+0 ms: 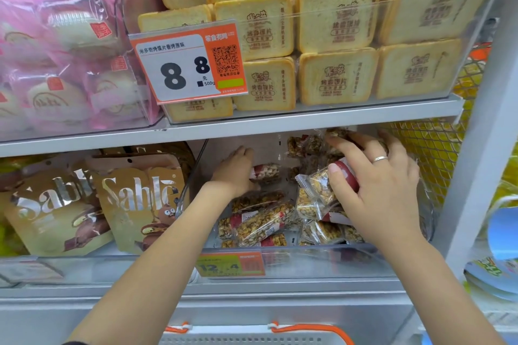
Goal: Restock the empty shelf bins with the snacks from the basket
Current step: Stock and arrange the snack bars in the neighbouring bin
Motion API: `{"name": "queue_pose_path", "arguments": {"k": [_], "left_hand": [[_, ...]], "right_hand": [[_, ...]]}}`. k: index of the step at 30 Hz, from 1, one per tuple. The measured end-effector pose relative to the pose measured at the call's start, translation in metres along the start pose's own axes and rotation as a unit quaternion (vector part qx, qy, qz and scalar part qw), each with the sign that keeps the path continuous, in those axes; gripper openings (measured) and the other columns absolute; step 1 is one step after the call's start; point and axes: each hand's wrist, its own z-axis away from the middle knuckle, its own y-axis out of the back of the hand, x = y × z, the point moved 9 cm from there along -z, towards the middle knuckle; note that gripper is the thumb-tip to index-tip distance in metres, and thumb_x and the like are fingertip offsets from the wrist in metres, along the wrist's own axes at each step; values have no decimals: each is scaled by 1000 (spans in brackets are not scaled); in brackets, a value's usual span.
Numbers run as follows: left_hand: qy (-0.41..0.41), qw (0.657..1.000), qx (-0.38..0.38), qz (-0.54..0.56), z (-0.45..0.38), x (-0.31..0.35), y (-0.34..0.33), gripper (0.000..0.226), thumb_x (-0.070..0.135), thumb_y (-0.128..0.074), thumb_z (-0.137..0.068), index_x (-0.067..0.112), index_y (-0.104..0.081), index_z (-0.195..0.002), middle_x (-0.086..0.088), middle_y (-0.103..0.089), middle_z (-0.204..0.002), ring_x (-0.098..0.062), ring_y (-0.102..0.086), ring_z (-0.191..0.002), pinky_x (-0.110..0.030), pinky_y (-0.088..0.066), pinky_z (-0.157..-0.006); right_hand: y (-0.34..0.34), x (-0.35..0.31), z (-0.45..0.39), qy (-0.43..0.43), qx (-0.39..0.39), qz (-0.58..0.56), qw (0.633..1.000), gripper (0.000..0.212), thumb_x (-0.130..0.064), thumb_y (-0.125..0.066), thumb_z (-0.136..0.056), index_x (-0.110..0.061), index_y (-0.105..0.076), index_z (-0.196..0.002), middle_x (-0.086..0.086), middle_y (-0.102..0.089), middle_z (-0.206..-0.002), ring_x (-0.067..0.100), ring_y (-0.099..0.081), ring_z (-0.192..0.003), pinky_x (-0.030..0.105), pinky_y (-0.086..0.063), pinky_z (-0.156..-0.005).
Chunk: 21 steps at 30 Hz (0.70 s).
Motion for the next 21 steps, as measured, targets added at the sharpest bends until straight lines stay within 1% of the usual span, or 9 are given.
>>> {"name": "queue_pose_path", "arguments": {"k": [3, 5, 6, 8, 10, 14, 17, 19, 21], "left_hand": [[38, 981, -145, 121, 9, 2, -23, 73, 45, -69, -81, 9, -28, -129, -9, -46, -132, -21, -49, -104, -26, -41, -70], [56, 961, -239, 130, 21, 2, -32, 83, 49, -64, -84, 9, -19, -141, -7, -40, -141, -21, -47, -116, -23, -39, -79], [47, 958, -260, 113, 25, 2, -31, 72, 44, -64, -86, 10, -27, -137, -6, -42, -139, -20, -47, -115, -22, -39, -79], [35, 964, -250, 87, 26, -2, -27, 40, 28, -68, -85, 15, -43, -114, -6, -49, -125, -19, -49, -101, -25, -41, -73], [55, 972, -202, 111, 24, -12, -20, 37, 18, -73, -80, 16, -42, -101, -8, -53, -114, -20, -51, -96, -28, -43, -70], [112, 976, -85, 168, 20, -21, -3, 41, 32, -67, -84, 12, -39, -107, -1, -50, -90, -15, -53, -76, -25, -37, -51], [161, 949, -110, 246, 18, -22, -21, 20, 24, -50, -97, 12, -38, -108, -6, -57, -82, -15, -60, -53, -29, -50, -49], [150, 946, -146, 249, 19, -19, -29, 19, 8, -43, -97, 13, -41, -116, -13, -62, -85, -23, -62, -60, -35, -57, -62], [76, 978, -138, 136, 11, -17, -22, 45, -2, -46, -92, 25, -43, -127, -11, -56, -108, -26, -60, -85, -34, -54, -70]], "right_hand": [[2, 0, 0, 1, 5, -4, 1000, 43, -46, -37, -87, -29, -59, -120, 4, -60, -119, 36, -36, -122, 53, -33, -94], [2, 0, 0, 4, 2, -5, 1000, 44, -46, -37, -87, -29, -59, -120, 4, -60, -119, 37, -37, -121, 53, -33, -94], [1, 0, 0, 6, 1, -4, 1000, 44, -46, -37, -87, -29, -59, -120, 4, -61, -119, 37, -38, -121, 53, -34, -94], [1, 0, 0, 8, 2, -2, 1000, 43, -46, -37, -87, -28, -59, -120, 4, -61, -117, 38, -38, -121, 54, -34, -93], [2, 0, 0, 8, 3, -4, 1000, 43, -46, -37, -87, -28, -59, -119, 5, -61, -118, 37, -37, -121, 54, -34, -93], [1, 1, 1, 4, -6, 0, 1000, 45, -47, -36, -87, -29, -58, -122, 4, -60, -119, 36, -37, -122, 54, -34, -95], [0, 2, 1, 3, -13, -1, 1000, 46, -47, -35, -87, -30, -58, -123, 3, -60, -120, 36, -37, -123, 54, -33, -95], [1, 2, 1, 4, -13, -3, 1000, 45, -47, -35, -87, -31, -57, -123, 3, -60, -121, 36, -37, -124, 53, -33, -95], [0, 1, 0, 6, -11, -6, 1000, 45, -47, -35, -87, -30, -58, -122, 3, -60, -120, 36, -37, -123, 54, -34, -95]]}}
